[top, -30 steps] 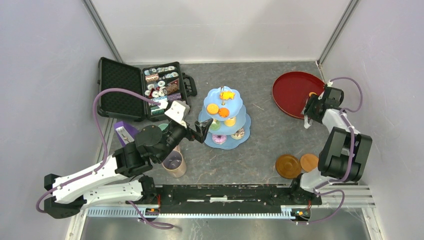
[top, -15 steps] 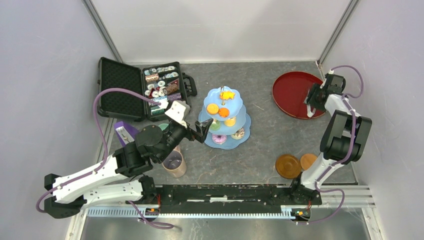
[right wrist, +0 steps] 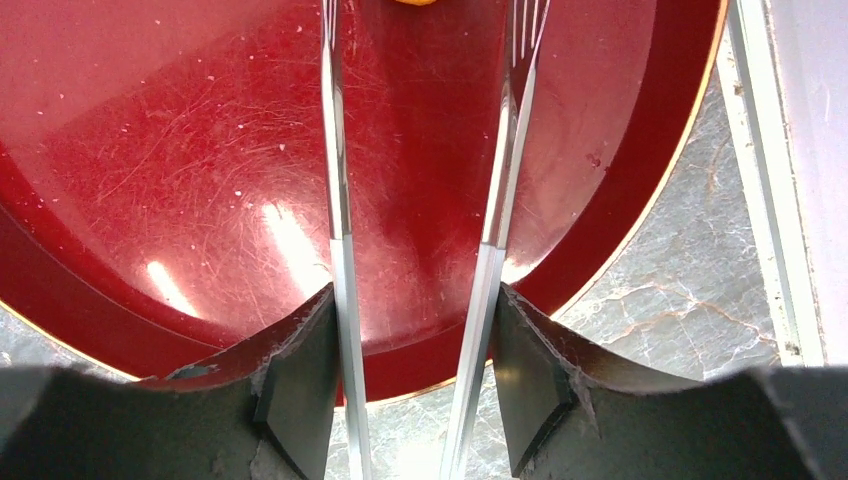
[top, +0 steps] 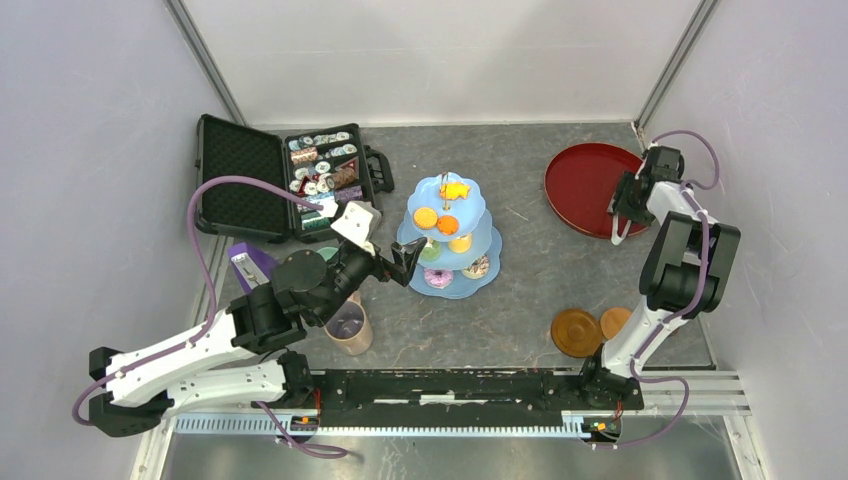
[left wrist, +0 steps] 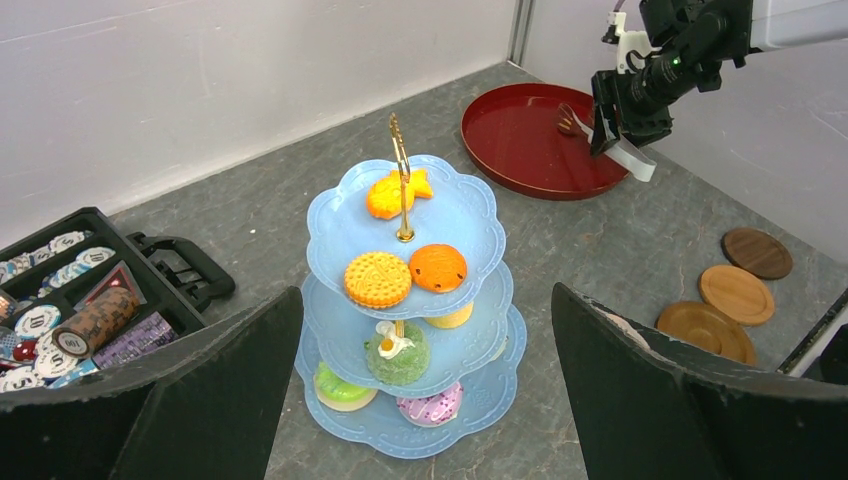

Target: Serve the afternoon tea

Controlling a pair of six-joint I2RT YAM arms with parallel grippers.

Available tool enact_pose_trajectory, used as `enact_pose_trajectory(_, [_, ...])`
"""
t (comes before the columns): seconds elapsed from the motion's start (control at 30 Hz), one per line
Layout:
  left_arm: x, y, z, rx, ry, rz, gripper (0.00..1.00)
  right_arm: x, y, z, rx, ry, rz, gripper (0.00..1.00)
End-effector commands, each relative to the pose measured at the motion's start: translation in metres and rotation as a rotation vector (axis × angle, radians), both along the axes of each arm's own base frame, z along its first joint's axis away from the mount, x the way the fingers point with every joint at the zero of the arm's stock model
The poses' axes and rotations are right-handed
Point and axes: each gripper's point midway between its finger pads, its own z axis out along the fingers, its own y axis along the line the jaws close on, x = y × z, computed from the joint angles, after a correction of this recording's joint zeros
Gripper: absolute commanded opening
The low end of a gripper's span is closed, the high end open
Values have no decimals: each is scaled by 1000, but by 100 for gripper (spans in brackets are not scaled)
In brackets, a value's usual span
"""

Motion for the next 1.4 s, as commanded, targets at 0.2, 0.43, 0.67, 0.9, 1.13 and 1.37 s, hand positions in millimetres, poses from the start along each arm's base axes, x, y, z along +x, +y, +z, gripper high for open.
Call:
enact_pose_trajectory(0.2, [-1,-1,14,-79,12,-1,100,17,2,12,-69,28,61,59])
enact_pose_trajectory(0.43, [-1,-1,14,-81,12,-3,100,8,3,7,-91,57,56,56])
enact_pose_trajectory(0.67, [0,-2,13,-74,13,0,100,8,3,8,-97,54,56,43])
enact_pose_trajectory(0.9, [0,-2,13,-74,13,0,100,7,14,22,-88,-10,75,27])
enact_pose_trajectory(1.13, [-1,-1,14,-75,13,1,100,-12,29,43,-85,-135,88,19])
enact_pose_trajectory(1.37, [-2,-1,15,-82,14,-5,100,-36,46,50,-61,-196,126,17])
